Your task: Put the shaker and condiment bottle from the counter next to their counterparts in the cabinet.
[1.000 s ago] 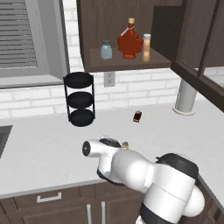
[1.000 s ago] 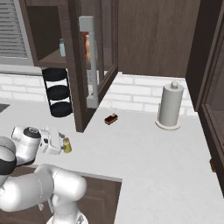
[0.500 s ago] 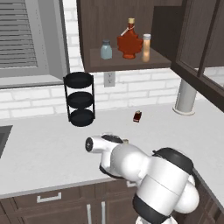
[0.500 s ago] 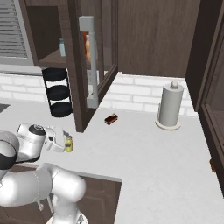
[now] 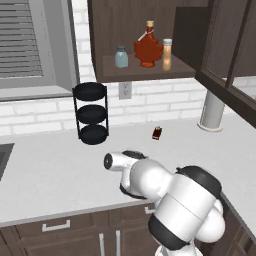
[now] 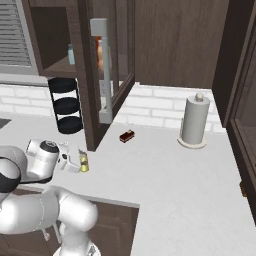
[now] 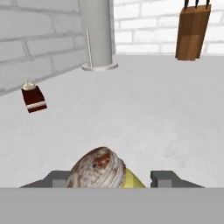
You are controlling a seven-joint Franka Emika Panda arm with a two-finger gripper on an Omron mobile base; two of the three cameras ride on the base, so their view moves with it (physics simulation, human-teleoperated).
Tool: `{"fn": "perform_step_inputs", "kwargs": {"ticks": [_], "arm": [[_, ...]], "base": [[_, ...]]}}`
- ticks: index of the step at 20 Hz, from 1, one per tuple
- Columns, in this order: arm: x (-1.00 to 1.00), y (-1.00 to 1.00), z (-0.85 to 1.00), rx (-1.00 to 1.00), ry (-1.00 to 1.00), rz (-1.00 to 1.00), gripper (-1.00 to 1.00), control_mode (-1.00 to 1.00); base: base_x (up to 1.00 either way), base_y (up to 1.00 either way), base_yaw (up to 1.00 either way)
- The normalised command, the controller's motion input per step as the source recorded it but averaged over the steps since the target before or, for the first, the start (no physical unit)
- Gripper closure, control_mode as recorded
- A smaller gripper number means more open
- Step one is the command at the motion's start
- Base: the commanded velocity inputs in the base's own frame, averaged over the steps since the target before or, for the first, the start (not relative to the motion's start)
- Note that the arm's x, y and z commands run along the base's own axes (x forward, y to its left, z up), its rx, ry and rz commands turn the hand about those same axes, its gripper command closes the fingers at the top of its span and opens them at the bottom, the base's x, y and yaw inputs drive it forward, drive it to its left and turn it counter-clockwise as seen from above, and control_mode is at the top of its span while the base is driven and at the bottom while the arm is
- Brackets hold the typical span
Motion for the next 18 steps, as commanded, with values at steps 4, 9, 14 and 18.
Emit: {"fn": "perform_step_inputs", "kwargs": {"ticks": [4, 9, 14, 18], "arm": [[0.16, -0.27, 0.4, 0.0, 0.0, 0.0, 1.0, -1.0], [0.54, -0.04, 0.77, 0.0, 0.03, 0.0, 1.0, -1.0], [0.59, 0.0, 0.89, 0.0, 0.04, 0.01, 1.0, -1.0], [-0.04, 0.03, 0.57, -0.02, -0.02, 0.07, 1.0, -1.0]], "base": [[0.0, 0.0, 0.0], [0.0, 0.0, 0.0], [0.0, 0.0, 0.0], [0.0, 0.0, 0.0]]}}
